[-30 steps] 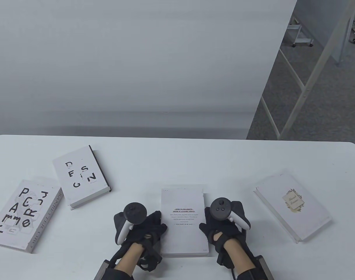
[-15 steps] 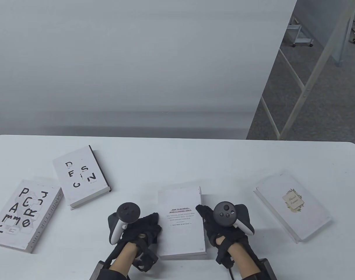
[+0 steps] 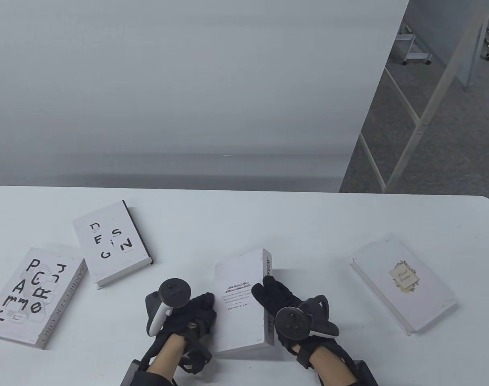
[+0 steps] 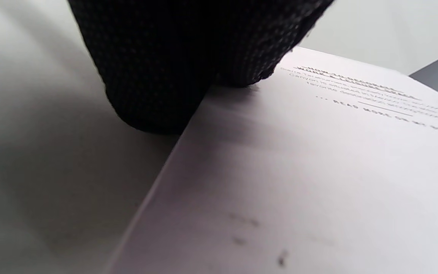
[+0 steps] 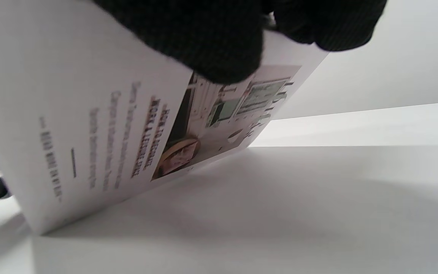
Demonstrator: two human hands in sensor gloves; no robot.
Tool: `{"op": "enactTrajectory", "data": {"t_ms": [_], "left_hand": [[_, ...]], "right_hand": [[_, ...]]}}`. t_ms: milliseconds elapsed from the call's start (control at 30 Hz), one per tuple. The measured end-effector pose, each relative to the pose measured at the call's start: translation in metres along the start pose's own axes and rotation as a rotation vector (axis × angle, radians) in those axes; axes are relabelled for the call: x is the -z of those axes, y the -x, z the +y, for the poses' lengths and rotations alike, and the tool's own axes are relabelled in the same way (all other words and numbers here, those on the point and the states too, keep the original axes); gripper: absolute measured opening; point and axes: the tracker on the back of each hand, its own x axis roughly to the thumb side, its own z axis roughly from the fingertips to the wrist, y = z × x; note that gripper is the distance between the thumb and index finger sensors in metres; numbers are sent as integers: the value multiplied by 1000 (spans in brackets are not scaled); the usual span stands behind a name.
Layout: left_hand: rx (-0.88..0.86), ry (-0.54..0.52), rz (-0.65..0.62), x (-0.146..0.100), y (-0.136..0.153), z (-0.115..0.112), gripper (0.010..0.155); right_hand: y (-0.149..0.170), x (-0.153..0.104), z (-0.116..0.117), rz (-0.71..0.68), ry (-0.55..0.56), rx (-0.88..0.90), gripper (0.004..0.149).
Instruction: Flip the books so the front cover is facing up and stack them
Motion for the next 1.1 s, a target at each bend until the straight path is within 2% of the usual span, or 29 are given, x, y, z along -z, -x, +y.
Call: {"op": "enactTrajectory", "data": {"t_ms": [100,233,400,600,700,833,933,1100], "left_hand": [[25,-14,-3,-1,-1,1,56],[208,-39,-60,-1,-11,5,59],[369,-23,-133,-5,-28,18,73],[517,-229,-233,-28,-47,63,77],[689,-308,-279,-42,-57,78,82],[872,-373,-295,-61,-70,86,91],[888,-347,-305,-71,-80,88,96],[943,-385,-366,-84,-90,91,101]], "right_hand": [[-4,1,2,-14,1,-14,80],[2,1,1,-9,-2,-43,75],[10,-3,-1,3,36,-41,73],[25,-6,-9,91,123,60,69],[35,-8,-15,188,196,148,67],[46,-14,-14,322,289,322,67],[51,-15,-15,406,335,450,68],[59,-11,-12,526,376,701,69]]}}
